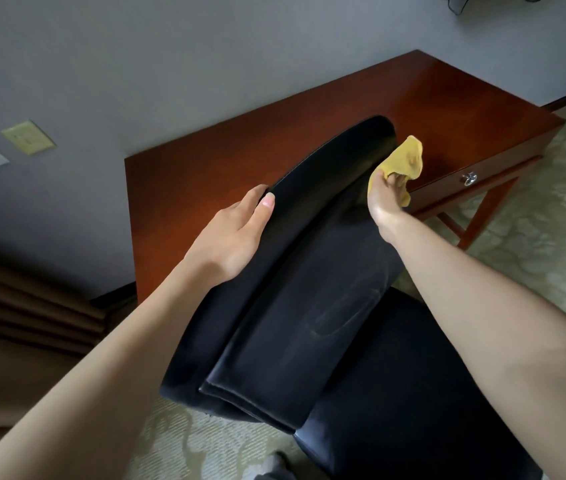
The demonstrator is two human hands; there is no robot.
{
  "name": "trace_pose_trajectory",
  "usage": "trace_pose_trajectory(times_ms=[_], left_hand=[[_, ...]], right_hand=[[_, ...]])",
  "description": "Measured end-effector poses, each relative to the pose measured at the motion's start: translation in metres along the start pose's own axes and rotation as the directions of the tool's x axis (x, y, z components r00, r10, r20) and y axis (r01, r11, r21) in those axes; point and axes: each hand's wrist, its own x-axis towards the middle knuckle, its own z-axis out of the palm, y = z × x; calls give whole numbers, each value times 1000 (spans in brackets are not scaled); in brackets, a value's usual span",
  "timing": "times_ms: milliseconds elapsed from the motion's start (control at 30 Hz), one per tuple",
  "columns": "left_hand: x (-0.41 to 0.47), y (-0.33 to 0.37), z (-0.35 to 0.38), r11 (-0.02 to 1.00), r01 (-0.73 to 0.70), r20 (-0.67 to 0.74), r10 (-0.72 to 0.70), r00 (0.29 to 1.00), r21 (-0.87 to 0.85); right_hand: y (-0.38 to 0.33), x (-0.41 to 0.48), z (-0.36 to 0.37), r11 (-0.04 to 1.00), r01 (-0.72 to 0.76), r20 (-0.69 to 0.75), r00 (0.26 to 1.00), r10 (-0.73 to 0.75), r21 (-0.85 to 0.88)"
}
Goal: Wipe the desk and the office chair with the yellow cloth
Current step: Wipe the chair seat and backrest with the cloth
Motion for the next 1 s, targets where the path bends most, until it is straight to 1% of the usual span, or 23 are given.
trace_pose_trajectory(times_ms=[67,133,233,367,500,567,633,700,767,833,867,900,933,967,1000], left_hand=[[1,0,-1,1000,3,6,-3,1000,-13],[1,-1,-1,999,2,2,-2,1000,-32],[0,-2,-1,999,-7,-10,6,1000,-46],[1,-1,-1,998,-27,-4,27,1000,-57],[3,0,-2,997,-19,-17,18,1000,-76],[2,1,-1,996,-19,-23,17,1000,-84],[0,2,0,997,-30,-45,26,999,-77],[-4,3,0,996,-55,-122,47,991,-64],[-10,5,0,993,-110,-248,95,964,-50],[-18,6,0,985,-169,-376,164,912,21],[-22,7,-1,977,-185,-420,212,882,105],[-24,9,-2,958,-189,-432,267,861,215],[-27,10,-4,928,-180,-416,312,854,327],[-30,11,-7,895,-164,-376,332,865,414],[-33,10,-10,873,-152,-327,328,886,464]], right_hand=[[1,5,1,998,-20,-29,999,22,54],[1,5,6,996,2,-72,997,4,90],[5,0,8,998,36,-95,995,-30,61],[22,-22,7,1000,-17,-14,1000,17,12],[58,-74,25,1000,-14,43,999,15,-24],[78,-106,34,998,50,77,996,-47,-44],[95,-139,41,990,135,116,984,-131,-26],[108,-171,48,980,197,163,968,-191,-18],[117,-202,56,963,269,204,944,-259,-21],[123,-228,62,941,337,237,916,-323,-20],[125,-241,65,930,366,251,903,-349,-22],[125,-251,66,920,391,258,892,-371,-28],[124,-262,68,904,427,268,875,-404,-30],[123,-274,69,876,481,282,845,-454,-30],[120,-284,70,823,566,302,793,-528,-46]])
